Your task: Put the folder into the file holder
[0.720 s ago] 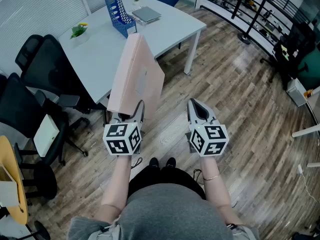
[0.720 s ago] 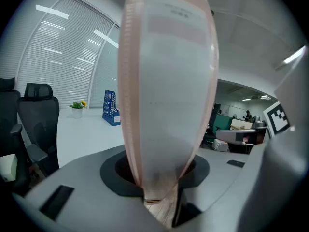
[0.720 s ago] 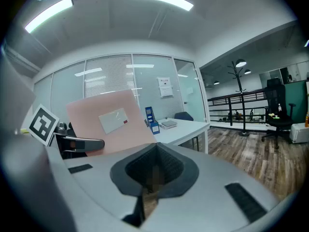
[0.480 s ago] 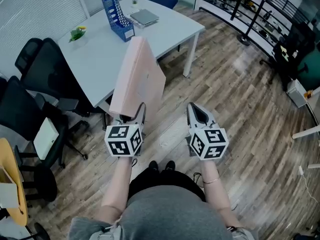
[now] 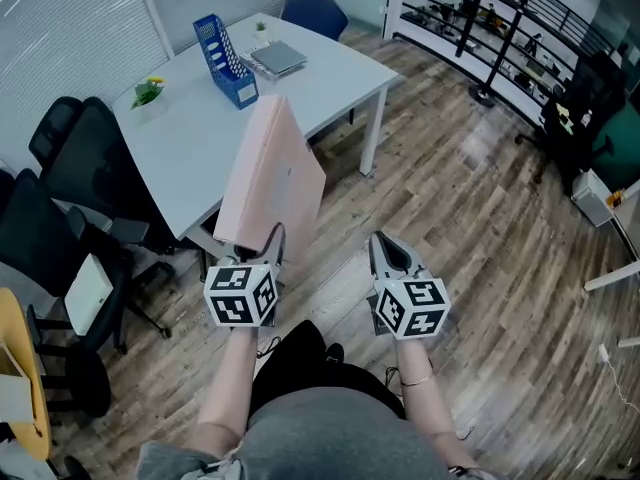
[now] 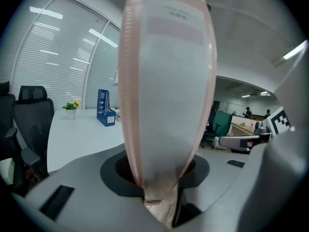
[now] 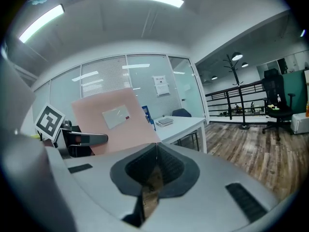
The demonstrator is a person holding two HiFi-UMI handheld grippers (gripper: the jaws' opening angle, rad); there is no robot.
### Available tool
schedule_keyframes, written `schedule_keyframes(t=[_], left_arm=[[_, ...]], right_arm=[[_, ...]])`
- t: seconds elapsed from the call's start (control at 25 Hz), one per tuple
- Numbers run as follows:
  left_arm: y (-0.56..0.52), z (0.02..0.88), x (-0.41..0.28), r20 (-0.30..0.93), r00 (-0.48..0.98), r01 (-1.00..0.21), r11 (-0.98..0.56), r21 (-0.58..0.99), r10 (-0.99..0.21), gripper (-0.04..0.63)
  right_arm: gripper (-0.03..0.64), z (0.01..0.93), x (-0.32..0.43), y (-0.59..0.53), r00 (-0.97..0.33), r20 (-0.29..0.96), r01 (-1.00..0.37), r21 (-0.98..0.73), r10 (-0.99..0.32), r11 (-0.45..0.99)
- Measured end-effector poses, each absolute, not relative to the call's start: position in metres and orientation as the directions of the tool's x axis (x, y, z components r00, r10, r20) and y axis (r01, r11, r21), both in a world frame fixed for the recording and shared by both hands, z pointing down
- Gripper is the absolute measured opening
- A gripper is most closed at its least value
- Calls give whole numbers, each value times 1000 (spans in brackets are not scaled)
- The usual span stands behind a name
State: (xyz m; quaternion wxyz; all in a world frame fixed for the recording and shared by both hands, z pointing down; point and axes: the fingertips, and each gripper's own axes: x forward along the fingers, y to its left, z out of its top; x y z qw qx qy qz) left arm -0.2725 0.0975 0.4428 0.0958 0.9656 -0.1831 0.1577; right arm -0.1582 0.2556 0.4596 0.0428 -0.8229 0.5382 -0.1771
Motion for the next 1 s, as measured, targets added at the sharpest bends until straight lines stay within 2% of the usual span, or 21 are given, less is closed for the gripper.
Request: schedule_keyframes(t=[0.36,1.0], left_arm=[[57,447,-213,341,882,-386,-914,124,-326,153],[-93,405,-49,261,912,-361,-921,148,-316,153]], right_arm=[[5,473,-109,222,347,264,-864,-282,-900,-416],[5,452,53,67,359,259,-862,-277,-897,-425]])
